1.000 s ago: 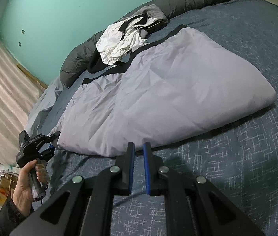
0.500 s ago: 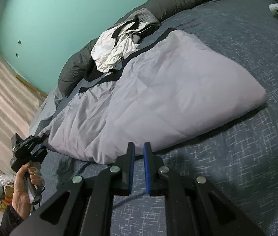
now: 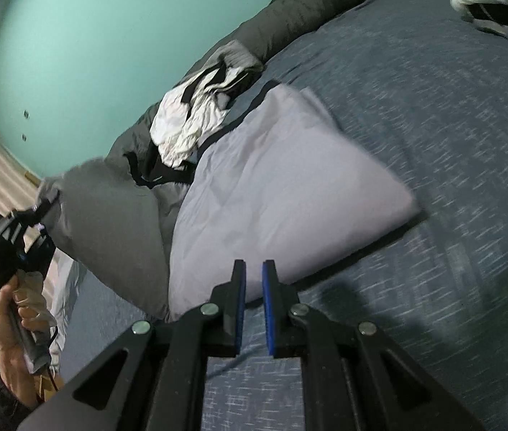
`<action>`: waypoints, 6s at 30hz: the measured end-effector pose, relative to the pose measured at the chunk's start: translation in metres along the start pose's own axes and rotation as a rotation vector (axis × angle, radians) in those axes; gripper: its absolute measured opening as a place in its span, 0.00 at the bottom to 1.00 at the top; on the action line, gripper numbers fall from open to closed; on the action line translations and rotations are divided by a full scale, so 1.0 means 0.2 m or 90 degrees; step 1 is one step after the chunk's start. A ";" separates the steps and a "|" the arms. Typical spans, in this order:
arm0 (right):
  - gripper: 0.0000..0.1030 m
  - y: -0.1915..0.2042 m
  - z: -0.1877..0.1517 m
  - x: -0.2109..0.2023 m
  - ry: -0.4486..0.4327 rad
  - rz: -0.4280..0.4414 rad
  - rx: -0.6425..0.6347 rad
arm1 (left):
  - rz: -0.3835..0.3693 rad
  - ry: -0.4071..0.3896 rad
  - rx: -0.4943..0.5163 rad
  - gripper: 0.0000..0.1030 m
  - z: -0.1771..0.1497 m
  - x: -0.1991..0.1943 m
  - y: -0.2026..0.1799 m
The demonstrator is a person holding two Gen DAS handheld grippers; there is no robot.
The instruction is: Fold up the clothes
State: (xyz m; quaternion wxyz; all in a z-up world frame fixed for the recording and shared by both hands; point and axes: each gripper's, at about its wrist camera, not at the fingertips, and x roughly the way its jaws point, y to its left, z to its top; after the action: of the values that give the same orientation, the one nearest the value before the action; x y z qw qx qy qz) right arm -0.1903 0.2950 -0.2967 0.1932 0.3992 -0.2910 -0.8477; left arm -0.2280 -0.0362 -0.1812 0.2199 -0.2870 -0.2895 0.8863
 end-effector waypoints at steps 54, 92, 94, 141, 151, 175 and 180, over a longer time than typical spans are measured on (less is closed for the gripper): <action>0.05 0.06 0.19 0.13 -0.040 0.040 -0.050 | 0.174 0.174 0.175 0.56 -0.65 0.24 0.01; 0.20 -0.08 0.30 0.09 -0.060 -0.020 -0.032 | 0.193 0.229 0.200 0.63 -0.72 0.32 -0.01; 0.09 -0.14 0.27 0.14 -0.042 -0.043 -0.014 | 0.192 0.230 0.200 0.63 -0.71 0.32 -0.01; 0.03 0.11 0.62 0.21 0.017 -0.080 -0.195 | 0.187 0.225 0.116 0.64 -0.57 0.26 0.12; 0.52 0.12 1.17 0.54 0.069 -0.064 -0.205 | 0.180 0.221 0.108 0.64 -0.54 0.24 0.13; 0.02 -0.21 1.13 0.89 0.136 -0.140 -0.110 | 0.177 0.253 0.121 0.66 -0.61 0.31 0.15; 0.04 -0.14 1.17 0.83 0.114 -0.141 -0.160 | 0.179 0.250 0.124 0.67 -0.60 0.30 0.14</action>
State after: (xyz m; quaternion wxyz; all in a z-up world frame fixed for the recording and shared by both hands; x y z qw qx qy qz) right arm -0.4772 0.3022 -0.2883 0.1719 0.4752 -0.1184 -0.8548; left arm -0.2018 0.0233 -0.3012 0.1733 -0.4686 -0.1116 0.8590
